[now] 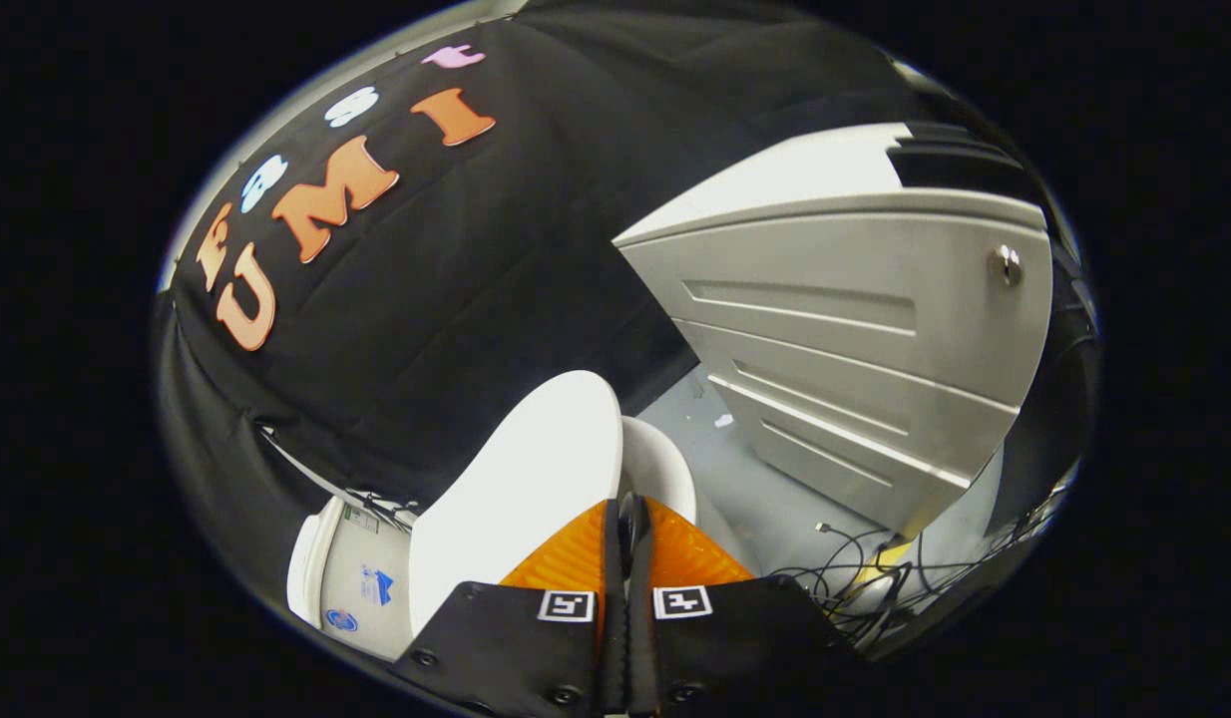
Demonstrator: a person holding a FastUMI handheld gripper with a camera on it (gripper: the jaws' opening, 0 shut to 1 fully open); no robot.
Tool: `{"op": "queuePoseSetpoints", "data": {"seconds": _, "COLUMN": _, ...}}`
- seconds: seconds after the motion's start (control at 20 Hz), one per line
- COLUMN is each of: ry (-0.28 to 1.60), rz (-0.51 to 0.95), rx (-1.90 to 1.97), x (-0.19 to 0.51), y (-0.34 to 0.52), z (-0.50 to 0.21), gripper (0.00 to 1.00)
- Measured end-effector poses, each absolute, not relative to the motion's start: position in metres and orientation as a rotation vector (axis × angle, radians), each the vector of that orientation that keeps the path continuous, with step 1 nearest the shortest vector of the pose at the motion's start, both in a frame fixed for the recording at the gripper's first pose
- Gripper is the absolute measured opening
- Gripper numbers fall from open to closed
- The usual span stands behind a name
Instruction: Open the toilet lid.
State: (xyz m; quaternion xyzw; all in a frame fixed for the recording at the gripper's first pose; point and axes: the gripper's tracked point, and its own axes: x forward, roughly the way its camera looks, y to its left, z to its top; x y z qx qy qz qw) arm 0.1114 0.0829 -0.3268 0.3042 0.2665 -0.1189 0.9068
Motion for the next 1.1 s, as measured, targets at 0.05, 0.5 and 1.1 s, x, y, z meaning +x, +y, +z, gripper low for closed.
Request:
{"op": "queuePoseSetpoints", "data": {"seconds": 0.05, "ry": 0.548, "rz": -0.233, "rx": 0.603, "x": 0.112, "y": 0.086, "z": -0.32, "gripper": 0.08}}
{"op": "queuePoseSetpoints", "data": {"seconds": 0.5, "ry": 0.446, "rz": -0.157, "rx": 0.313, "x": 0.122, "y": 0.121, "z": -0.249, "gripper": 0.08}}
{"op": "queuePoseSetpoints", "data": {"seconds": 1.1, "ry": 0.313, "rz": -0.01, "rx": 0.19, "x": 0.135, "y": 0.195, "z": -0.147, "gripper": 0.08}}
